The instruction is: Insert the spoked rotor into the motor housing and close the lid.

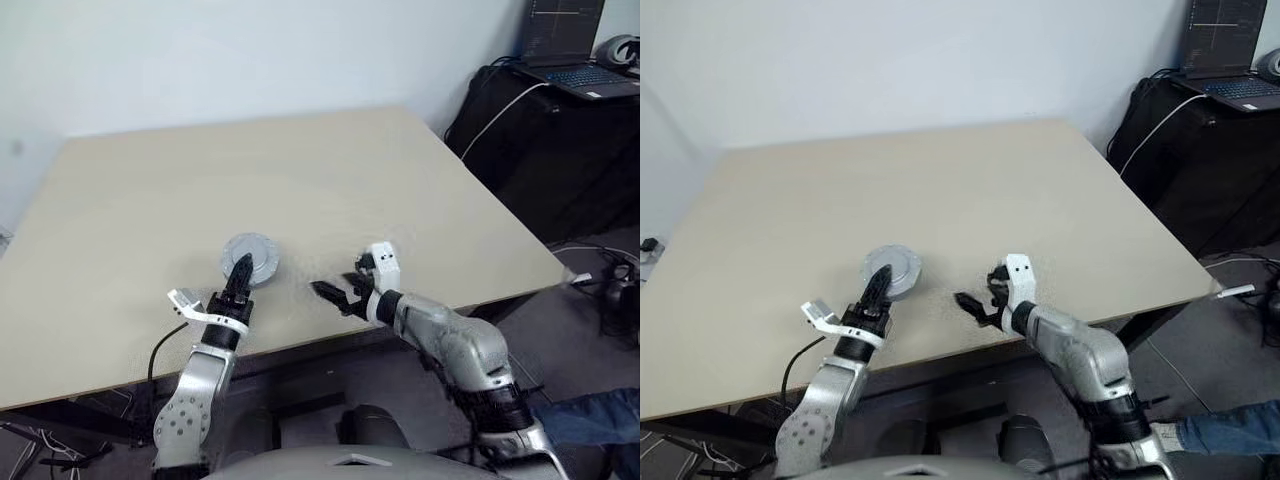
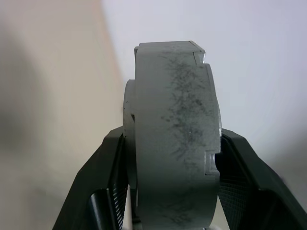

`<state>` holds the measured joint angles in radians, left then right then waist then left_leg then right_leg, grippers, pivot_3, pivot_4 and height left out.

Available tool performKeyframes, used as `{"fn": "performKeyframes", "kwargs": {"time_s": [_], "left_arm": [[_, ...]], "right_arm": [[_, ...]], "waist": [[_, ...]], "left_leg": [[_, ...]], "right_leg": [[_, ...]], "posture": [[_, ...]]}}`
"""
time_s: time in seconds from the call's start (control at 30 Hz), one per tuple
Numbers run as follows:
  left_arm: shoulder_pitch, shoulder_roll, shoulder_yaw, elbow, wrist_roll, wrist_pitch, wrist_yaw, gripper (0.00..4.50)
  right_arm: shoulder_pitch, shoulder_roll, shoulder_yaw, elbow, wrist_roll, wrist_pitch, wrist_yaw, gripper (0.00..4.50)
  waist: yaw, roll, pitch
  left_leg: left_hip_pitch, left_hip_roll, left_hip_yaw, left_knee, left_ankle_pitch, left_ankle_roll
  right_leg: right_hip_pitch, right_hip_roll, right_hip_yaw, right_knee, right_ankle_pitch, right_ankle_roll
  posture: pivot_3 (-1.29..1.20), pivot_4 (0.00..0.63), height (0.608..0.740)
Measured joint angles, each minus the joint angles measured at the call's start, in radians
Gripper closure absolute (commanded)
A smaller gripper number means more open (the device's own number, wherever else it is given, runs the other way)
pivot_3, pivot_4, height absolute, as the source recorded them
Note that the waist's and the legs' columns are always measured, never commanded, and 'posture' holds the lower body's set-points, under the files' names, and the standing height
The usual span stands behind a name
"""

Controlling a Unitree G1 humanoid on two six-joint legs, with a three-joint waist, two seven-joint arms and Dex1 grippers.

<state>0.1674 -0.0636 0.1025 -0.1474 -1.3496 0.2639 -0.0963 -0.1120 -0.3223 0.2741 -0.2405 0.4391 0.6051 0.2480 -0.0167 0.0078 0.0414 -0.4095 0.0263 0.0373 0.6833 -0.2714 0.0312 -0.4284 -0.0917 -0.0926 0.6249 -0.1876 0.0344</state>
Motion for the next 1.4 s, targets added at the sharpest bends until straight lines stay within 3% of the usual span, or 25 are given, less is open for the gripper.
{"fn": "performKeyframes", "kwargs": {"time_s": [0.13, 0.27, 0.53, 0.8, 0.87, 1.03, 1.07, 1.2, 1.4], "left_arm": [[-0.152, -0.008, 0.105, 0.111, 0.017, -0.061, 0.056, 2.37], [-0.323, -0.007, 0.216, 0.298, 0.053, -0.1, 0.097, 2.37], [-0.59, 0.064, 0.352, 0.709, 0.197, -0.124, 0.113, 2.37], [-0.789, 0.146, 0.422, 1.002, 0.339, -0.126, 0.112, 2.37], [-0.817, 0.15, 0.435, 1.046, 0.371, -0.122, 0.113, 1.66], [-0.831, 0.152, 0.454, 1.072, 0.436, -0.118, 0.134, 0.14], [-0.831, 0.149, 0.456, 1.063, 0.447, -0.119, 0.149, 0.04], [-0.746, 0.132, 0.409, 0.93, 0.53, -0.078, 0.234, 0.04], [-0.37, 0.172, 0.141, 0.444, 0.742, 0.146, 0.268, 0.04]], "right_arm": [[0.046, 0.045, 0.062, 0.055, -0.165, -0.295, 0.036, 0.0], [0.058, 0.078, 0.058, 0.124, -0.219, -0.424, 0.061, 0.0], [0.07, 0.107, 0.037, 0.163, -0.279, -0.467, 0.076, 0.0], [0.08, 0.13, 0.028, 0.163, -0.312, -0.462, 0.081, 0.0], [0.081, 0.133, 0.025, 0.163, -0.315, -0.455, 0.081, 0.0], [0.086, 0.139, 0.021, 0.163, -0.317, -0.421, 0.086, 0.0], [0.087, 0.143, 0.021, 0.163, -0.316, -0.416, 0.089, 0.0], [0.092, 0.154, 0.021, 0.162, -0.316, -0.392, 0.094, 0.0], [0.103, 0.165, 0.012, 0.157, -0.315, -0.333, 0.094, 0.0]], "waist": [[-0.001, -0.008, 0.0], [0.007, -0.014, -0.002], [0.007, -0.022, -0.002], [0.005, -0.023, -0.002], [0.006, -0.023, -0.002], [0.005, -0.023, -0.002], [0.005, -0.022, -0.002], [-0.013, -0.019, -0.008], [-0.043, -0.009, -0.023]], "left_leg": [[0.002, 0.001, 0.0, 0.0, 0.001, -0.002], [0.002, -0.001, -0.001, 0.002, 0.002, -0.002], [0.001, -0.001, -0.002, 0.002, 0.001, -0.002], [0.002, 0.0, -0.001, 0.002, 0.002, -0.002], [0.002, 0.0, -0.001, 0.002, 0.002, -0.002], [0.011, 0.0, -0.001, 0.001, 0.001, -0.002], [0.015, 0.0, -0.001, 0.0, 0.001, -0.002], [0.019, 0.001, 0.0, -0.001, 0.0, -0.003], [0.033, 0.003, 0.01, -0.006, -0.007, -0.004]], "right_leg": [[0.003, 0.003, -0.001, 0.001, 0.0, 0.0], [0.006, 0.003, 0.0, 0.0, 0.0, 0.0], [0.006, 0.003, 0.0, -0.001, 0.001, 0.0], [0.006, 0.004, 0.0, -0.001, 0.004, 0.006], [0.006, 0.004, 0.0, -0.001, 0.004, 0.006], [0.015, 0.003, 0.0, -0.001, 0.003, 0.004], [0.017, 0.003, 0.0, -0.001, 0.001, 0.001], [0.018, 0.003, 0.004, 0.0, 0.001, 0.0], [0.023, 0.004, 0.013, 0.002, -0.004, 0.001]], "posture": [[0.0, 0.0, 0.74], [0.0, 0.0, 0.74], [0.0, 0.0, 0.74], [0.0, 0.0, 0.74], [0.0, 0.0, 0.74], [0.0, 0.0, 0.74], [0.0, 0.0, 0.74], [0.0, 0.0, 0.74], [0.0, 0.0, 0.74]]}}
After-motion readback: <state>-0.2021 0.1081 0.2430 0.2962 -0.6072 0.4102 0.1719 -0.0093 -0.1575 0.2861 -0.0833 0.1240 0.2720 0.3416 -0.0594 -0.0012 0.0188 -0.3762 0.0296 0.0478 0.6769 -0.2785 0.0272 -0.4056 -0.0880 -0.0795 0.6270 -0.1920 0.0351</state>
